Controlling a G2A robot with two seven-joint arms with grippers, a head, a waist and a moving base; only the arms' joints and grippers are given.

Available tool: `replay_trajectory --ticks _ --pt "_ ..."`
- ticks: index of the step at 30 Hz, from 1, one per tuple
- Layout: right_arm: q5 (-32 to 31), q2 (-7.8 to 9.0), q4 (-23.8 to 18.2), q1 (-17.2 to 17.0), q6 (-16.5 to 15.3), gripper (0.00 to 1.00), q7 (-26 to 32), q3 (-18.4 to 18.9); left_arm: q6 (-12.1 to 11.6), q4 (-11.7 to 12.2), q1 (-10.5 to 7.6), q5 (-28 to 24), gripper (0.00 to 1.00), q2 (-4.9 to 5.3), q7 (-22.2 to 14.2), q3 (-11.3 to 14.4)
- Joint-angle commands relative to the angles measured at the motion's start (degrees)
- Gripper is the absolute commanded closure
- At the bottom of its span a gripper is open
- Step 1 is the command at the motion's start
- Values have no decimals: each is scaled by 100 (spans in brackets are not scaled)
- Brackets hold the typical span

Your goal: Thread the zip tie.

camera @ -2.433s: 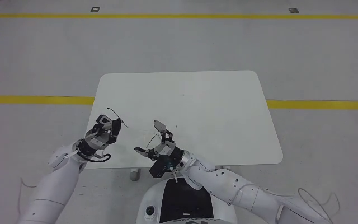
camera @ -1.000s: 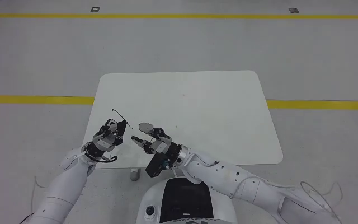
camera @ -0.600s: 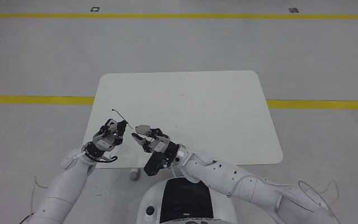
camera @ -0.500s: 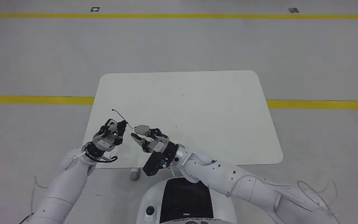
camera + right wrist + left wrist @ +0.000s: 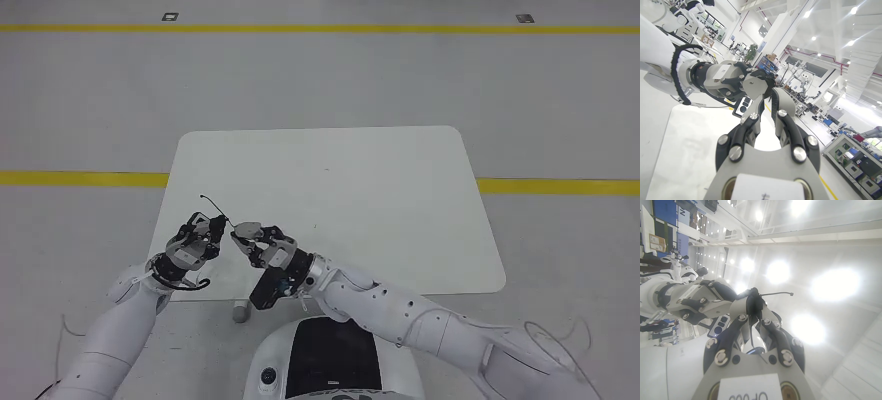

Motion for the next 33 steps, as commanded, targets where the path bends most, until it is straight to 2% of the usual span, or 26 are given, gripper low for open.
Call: replay_trajectory --ticks 1,7,12,19,33 --pt "0 -21 34 0 0 87 -29 7 0 0 0 0 100 0 0 0" --pt "0 -69 110 -25 0 91 -101 64 0 0 0 0 100 0 0 0" --pt "0 -88 148 -74 0 100 -219 135 0 0 0 0 100 0 0 0" --pt "0 -81 188 -137 0 100 -346 226 0 0 0 0 100 0 0 0" --pt "0 53 131 -304 0 100 -455 395 0 0 0 0 100 0 0 0"
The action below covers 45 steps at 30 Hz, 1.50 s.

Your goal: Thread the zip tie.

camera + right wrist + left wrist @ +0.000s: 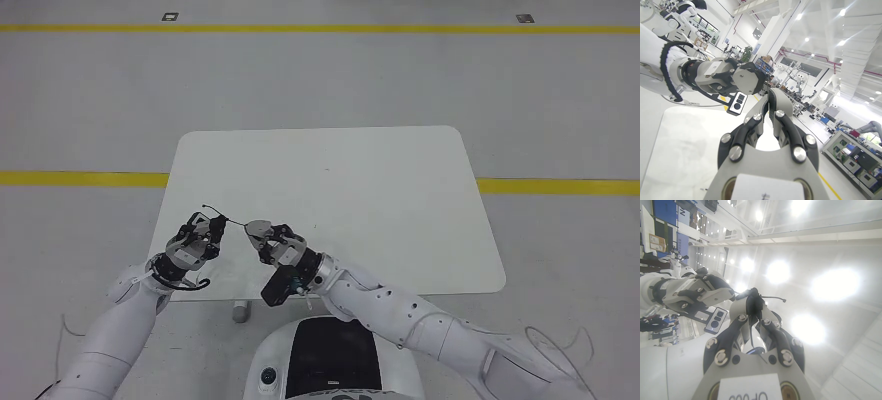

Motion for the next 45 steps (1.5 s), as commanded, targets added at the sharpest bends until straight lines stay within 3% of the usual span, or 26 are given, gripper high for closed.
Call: replay_trajectory --ticks 1,45 --pt "0 17 -12 -13 0 100 -1 10 0 0 0 0 100 0 0 0" --pt "0 329 -248 -360 0 100 -78 352 0 0 0 0 100 0 0 0"
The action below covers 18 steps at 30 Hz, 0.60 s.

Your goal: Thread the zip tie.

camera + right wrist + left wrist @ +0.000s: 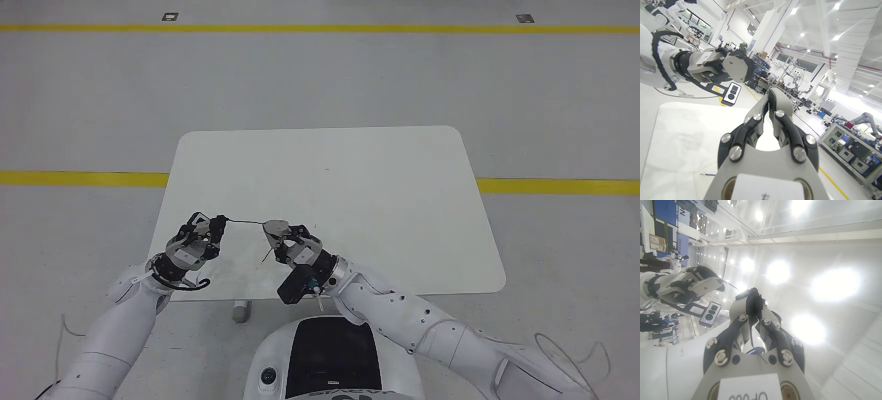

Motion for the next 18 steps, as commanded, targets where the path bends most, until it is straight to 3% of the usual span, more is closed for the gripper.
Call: replay_trajectory --ticks 1,8,18 --pt "0 6 0 -11 0 100 -2 14 0 0 0 0 100 0 0 0" --pt "0 29 15 -23 0 100 31 15 0 0 0 0 100 0 0 0" --pt "0 55 216 339 0 100 565 -656 0 0 0 0 100 0 0 0"
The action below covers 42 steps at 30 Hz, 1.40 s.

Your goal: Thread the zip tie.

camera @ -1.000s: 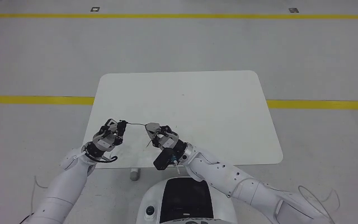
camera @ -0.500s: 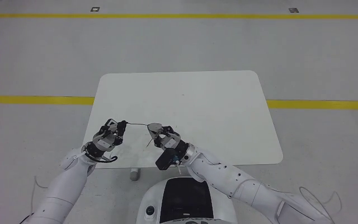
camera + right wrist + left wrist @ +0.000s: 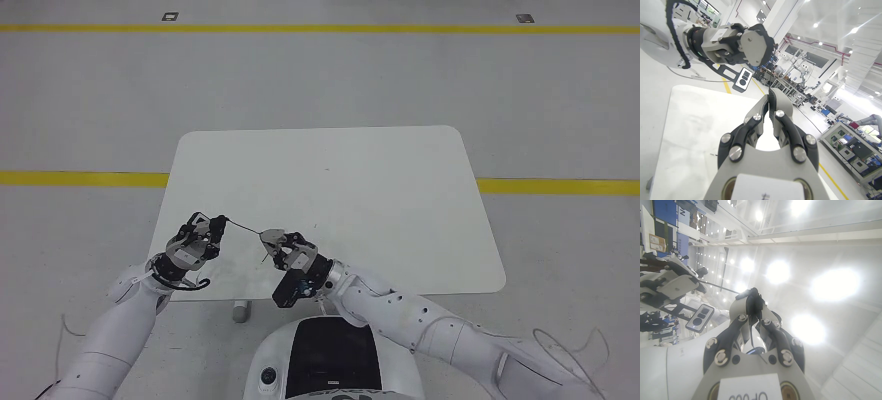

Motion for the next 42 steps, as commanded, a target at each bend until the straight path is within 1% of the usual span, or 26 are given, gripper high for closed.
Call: replay_trajectory --ticks 1,8,18,28,31,33,34,35,36,42 --pt "0 -4 2 9 0 100 35 -29 0 0 0 0 100 0 0 0" --pt "0 -2 13 7 0 100 52 -25 0 0 0 0 100 0 0 0" --pt "0 71 -6 -48 0 100 24 52 0 0 0 0 100 0 0 0" --pt "0 197 -62 -203 0 100 -15 225 0 0 0 0 100 0 0 0" --pt "0 231 -122 -298 0 100 -56 318 0 0 0 0 100 0 0 0" --pt "0 255 -192 -418 0 100 -117 429 0 0 0 0 100 0 0 0" --pt "0 267 -226 -465 -3 73 -150 431 0 0 0 0 100 0 0 0" --pt "0 281 -257 -497 -32 15 -181 442 0 0 0 0 100 0 0 0" --pt "11 286 -266 -514 -55 0 -180 456 0 0 0 0 100 0 0 0" --pt "11 286 -266 -514 -55 0 -180 456 0 0 0 0 100 0 0 0"
